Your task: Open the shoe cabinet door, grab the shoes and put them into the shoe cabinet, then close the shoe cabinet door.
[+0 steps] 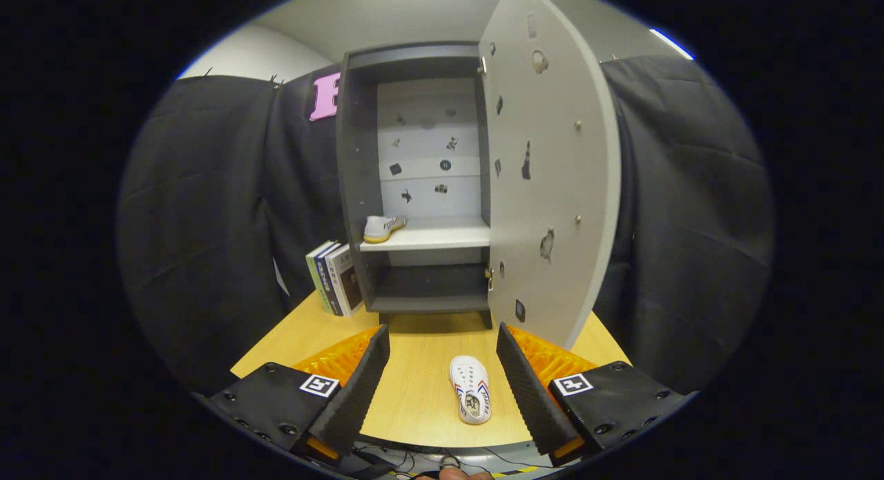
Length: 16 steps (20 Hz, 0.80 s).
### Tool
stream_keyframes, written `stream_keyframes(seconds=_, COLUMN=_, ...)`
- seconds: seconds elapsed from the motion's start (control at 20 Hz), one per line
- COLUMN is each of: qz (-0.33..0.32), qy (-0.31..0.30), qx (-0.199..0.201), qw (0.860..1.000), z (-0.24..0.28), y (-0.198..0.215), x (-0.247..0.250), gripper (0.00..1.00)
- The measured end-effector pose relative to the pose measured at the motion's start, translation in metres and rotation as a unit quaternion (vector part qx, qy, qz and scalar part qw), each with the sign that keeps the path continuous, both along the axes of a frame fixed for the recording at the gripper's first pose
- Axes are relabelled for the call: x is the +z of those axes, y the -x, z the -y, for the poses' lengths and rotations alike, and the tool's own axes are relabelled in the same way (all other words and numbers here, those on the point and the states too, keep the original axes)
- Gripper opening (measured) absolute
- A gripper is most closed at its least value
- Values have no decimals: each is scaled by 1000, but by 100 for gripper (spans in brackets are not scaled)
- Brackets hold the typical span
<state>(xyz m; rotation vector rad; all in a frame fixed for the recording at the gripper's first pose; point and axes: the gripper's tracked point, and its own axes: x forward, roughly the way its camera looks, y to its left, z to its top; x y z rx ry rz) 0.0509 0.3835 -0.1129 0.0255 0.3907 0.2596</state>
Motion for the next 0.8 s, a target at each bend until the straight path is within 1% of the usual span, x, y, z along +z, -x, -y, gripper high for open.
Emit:
stream_keyframes(seconds=0.2, qz=-51, qy=23, qx=20, qw=998, z=-23, y=-26, x=-70, gripper=97)
stream_keyframes(seconds=0.3, qz=-76, qy=29, qx=22, qw=996, z=-28, y=-41, x=-104, gripper=97)
stream_keyframes(seconds=0.5, qz=-137, qy=61, qx=20, qw=988, z=-28, y=-65, x=-178, gripper=97)
stream_keyframes(seconds=0.6, qz=-158, qy=59, qx=20, qw=985, z=-28, y=-74, x=-211, gripper=97)
stream_keyframes(seconds=0.7, qz=-188, qy=63, qx=11, qw=980, z=-21, y=-83, x=-246, gripper=98)
stream_keyframes(seconds=0.8, qz=-195, qy=77, qx=1, qw=978, z=-15, y=-99, x=-268, gripper=98)
